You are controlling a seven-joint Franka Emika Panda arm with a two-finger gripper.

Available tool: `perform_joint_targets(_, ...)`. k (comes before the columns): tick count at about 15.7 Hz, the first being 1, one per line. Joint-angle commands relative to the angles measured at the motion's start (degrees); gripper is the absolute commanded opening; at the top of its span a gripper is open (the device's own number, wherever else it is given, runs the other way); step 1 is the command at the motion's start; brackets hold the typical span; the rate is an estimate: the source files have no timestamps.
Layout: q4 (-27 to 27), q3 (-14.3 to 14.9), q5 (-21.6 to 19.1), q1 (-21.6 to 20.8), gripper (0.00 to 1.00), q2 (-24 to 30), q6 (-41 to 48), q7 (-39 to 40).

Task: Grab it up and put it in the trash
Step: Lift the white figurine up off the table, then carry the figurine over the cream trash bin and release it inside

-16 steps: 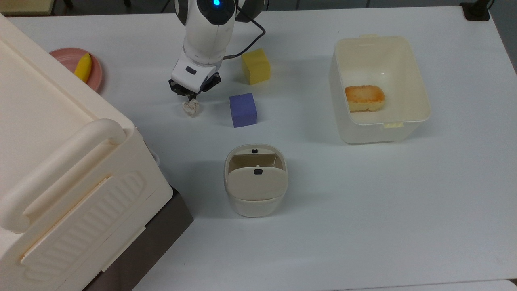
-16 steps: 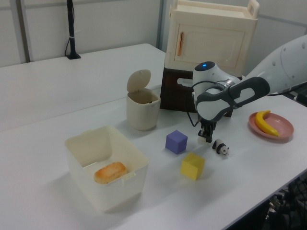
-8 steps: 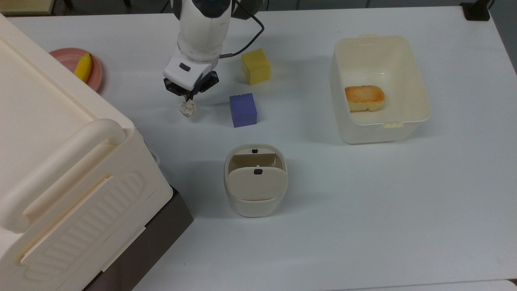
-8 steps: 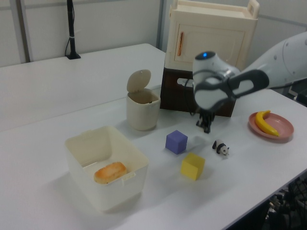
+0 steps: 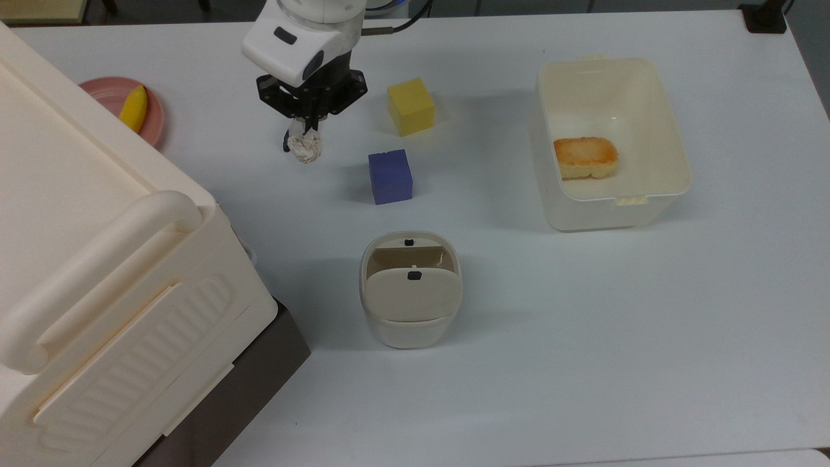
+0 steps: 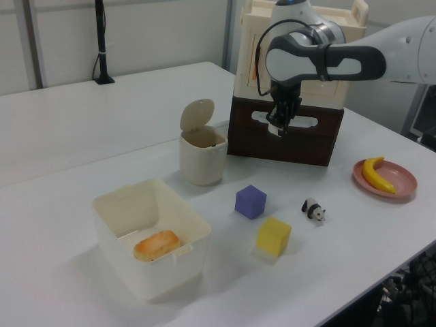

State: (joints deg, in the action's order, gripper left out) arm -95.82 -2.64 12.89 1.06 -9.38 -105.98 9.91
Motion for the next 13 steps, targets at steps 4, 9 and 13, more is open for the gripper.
perform_joint_targets(4, 10.91, -2.89, 0.03, -0.1, 0.0, -7.83, 0.0, -2.79)
perform_joint_targets(9, 10.92, -2.98, 0.2, -0.1, 0.0, -9.52, -10.55, -0.08)
perform_joint_targets(13, 10.83, -3.07, 0.2, -0.19, 0.0, -11.53, -15.74, 5.28)
